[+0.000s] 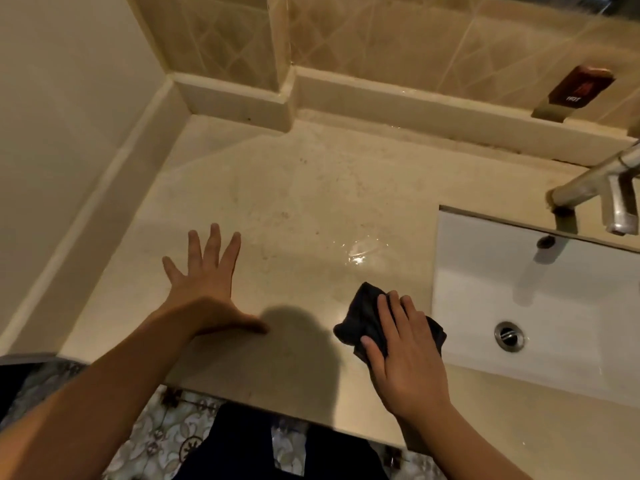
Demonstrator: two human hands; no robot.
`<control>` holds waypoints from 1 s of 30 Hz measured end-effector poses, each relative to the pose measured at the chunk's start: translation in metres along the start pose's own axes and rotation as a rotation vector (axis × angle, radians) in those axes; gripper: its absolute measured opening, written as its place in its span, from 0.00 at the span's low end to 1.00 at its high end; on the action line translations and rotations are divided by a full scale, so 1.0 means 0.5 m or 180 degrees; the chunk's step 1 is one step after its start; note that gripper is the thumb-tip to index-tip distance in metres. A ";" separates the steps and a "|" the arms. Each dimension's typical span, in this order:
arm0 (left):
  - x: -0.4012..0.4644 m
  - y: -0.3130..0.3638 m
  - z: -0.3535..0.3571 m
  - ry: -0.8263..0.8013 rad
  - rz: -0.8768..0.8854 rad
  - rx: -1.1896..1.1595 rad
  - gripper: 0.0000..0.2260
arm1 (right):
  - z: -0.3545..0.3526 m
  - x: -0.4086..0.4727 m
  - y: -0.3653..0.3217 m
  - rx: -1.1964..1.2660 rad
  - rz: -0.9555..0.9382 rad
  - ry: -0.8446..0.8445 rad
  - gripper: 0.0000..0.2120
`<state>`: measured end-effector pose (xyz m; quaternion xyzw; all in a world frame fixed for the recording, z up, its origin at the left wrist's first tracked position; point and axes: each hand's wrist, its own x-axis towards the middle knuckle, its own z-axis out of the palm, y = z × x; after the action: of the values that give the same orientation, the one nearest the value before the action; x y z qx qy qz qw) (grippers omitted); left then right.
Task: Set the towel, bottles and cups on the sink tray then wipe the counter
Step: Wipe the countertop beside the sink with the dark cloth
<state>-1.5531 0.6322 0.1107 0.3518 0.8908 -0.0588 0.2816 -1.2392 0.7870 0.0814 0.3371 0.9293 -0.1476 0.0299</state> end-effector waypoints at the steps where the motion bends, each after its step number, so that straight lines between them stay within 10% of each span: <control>1: 0.020 -0.003 -0.009 -0.0021 -0.0014 0.0052 0.76 | 0.005 0.001 -0.003 0.0020 0.0016 0.0082 0.30; 17: 0.146 -0.080 -0.013 0.0297 0.1004 0.0295 0.80 | 0.030 0.204 -0.164 0.0032 0.1672 0.0428 0.34; 30: 0.163 -0.096 -0.004 0.0273 0.0623 0.0409 0.81 | 0.078 0.321 -0.386 -0.0079 -0.0080 0.0141 0.25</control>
<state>-1.6340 0.6455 0.0635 0.4566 0.8578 -0.0729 0.2244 -1.4871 0.7340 0.0685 0.3282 0.9357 -0.1289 0.0116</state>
